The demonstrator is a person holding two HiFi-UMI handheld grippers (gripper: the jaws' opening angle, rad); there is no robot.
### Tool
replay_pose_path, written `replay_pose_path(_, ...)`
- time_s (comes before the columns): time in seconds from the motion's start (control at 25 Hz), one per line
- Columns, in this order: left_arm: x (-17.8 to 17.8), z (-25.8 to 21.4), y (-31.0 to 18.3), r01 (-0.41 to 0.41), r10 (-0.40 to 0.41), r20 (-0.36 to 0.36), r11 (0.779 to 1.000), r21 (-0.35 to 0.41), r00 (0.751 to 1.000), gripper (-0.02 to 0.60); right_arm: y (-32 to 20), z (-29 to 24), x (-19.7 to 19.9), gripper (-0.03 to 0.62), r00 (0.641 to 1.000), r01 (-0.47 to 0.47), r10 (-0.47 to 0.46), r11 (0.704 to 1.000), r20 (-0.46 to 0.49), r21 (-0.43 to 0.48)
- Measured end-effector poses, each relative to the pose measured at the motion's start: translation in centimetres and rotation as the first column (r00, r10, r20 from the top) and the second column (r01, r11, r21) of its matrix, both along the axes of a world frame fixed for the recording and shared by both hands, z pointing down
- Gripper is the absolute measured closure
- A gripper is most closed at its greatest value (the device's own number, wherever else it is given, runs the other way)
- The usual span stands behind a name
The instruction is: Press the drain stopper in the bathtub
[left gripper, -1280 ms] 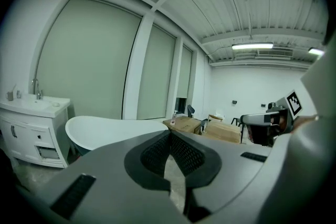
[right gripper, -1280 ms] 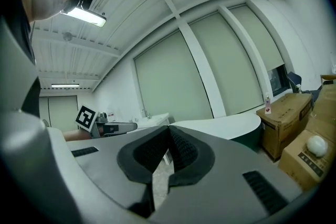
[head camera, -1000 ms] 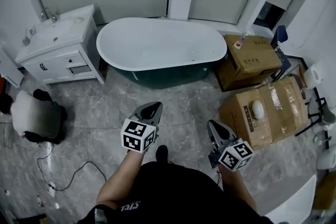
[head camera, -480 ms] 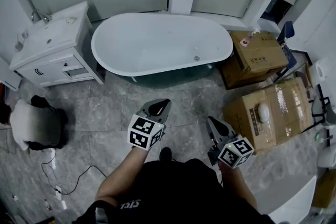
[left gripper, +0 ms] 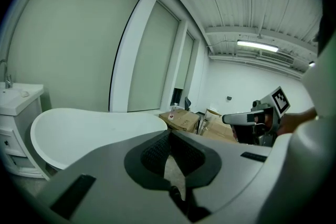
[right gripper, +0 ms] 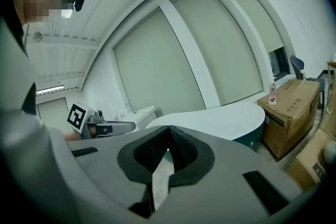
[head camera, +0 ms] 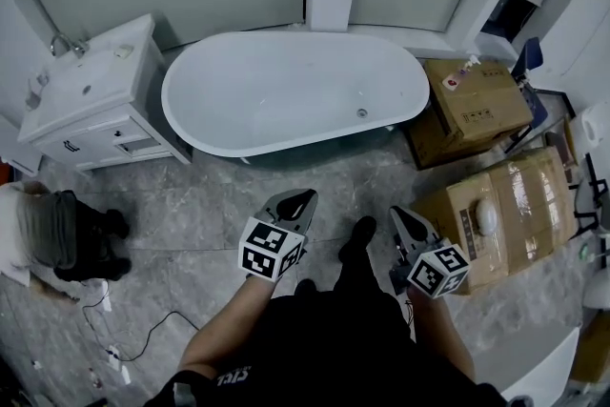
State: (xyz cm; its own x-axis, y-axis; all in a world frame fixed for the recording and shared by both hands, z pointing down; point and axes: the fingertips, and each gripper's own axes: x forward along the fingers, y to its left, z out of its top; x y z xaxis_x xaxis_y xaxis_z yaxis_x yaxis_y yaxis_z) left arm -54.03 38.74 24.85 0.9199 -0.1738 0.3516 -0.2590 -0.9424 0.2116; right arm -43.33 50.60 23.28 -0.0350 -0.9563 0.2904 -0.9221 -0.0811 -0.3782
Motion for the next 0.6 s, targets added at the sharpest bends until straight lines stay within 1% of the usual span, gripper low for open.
replay_pose_path(0.16,3.3,0.9,-2.5,0.032,-0.031,0.019,0.999,-0.003,0.999,0.565,-3.7,0.9,3.7,0.58,0.998,0.062,-0.062,0.998,0.003,0.004)
replay_pose_path(0.28,6.6,1.4,-5.3,0.076,-0.076,0.031,0.997,-0.011,0.997,0.565,-6.8,1.5,7.6,0.58,0.996,0.089,-0.089,0.996,0.019,-0.005)
replay_pose_path(0.44,12.2,1.1,-9.1,0.113,-0.111,0.046,0.993,-0.025,0.993,0.565,-11.5,1.5,13.8,0.58,0.992,0.122,-0.122,0.992,0.038,-0.006)
replay_pose_path(0.6,18.6,0.5,-12.6,0.14,-0.139,0.075,0.99,-0.009,0.988,0.565,-15.5,1.5,20.0,0.58,0.983,0.18,-0.179,0.984,0.051,-0.007)
